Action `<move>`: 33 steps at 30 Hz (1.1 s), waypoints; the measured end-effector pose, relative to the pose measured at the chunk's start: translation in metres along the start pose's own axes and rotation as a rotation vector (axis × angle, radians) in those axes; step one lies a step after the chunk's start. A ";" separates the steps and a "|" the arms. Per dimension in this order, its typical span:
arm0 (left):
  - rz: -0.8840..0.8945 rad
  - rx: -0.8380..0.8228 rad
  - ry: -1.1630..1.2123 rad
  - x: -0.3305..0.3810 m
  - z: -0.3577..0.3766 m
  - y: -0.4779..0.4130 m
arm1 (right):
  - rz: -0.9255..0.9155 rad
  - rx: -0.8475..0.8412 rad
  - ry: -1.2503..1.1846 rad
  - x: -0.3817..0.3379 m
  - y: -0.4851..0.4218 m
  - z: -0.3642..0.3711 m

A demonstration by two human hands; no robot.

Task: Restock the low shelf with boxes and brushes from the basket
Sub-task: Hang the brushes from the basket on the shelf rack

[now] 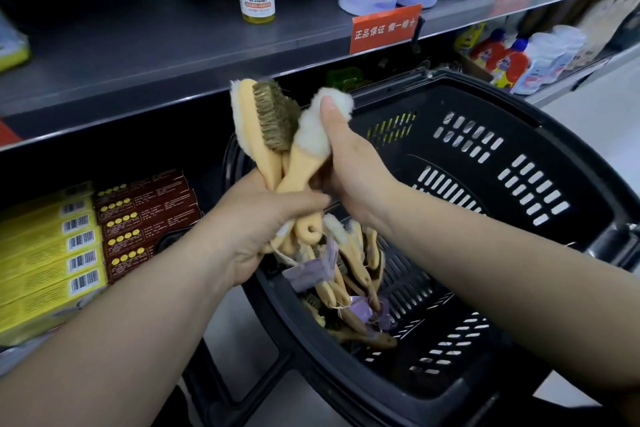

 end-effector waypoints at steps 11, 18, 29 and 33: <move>-0.012 0.144 -0.006 -0.004 -0.019 -0.016 | 0.098 -0.587 1.540 0.140 -0.018 -0.027; 0.019 0.103 -0.018 -0.004 -0.020 -0.015 | 0.165 -0.393 1.613 0.189 -0.015 -0.028; 0.023 0.161 0.061 -0.005 -0.020 -0.017 | 0.579 -0.201 0.477 0.035 -0.019 -0.076; 0.018 0.213 0.155 -0.005 -0.015 -0.017 | 0.513 -0.212 0.216 -0.001 -0.002 -0.090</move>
Point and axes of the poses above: each hand's wrist, its own y-axis away from the middle knuckle, its own z-axis out of the palm, x = y × z, the point moved 1 cm from there along -y, towards the middle knuckle, and after that the axes turned 14 degrees about x, right-handed, at the moved point
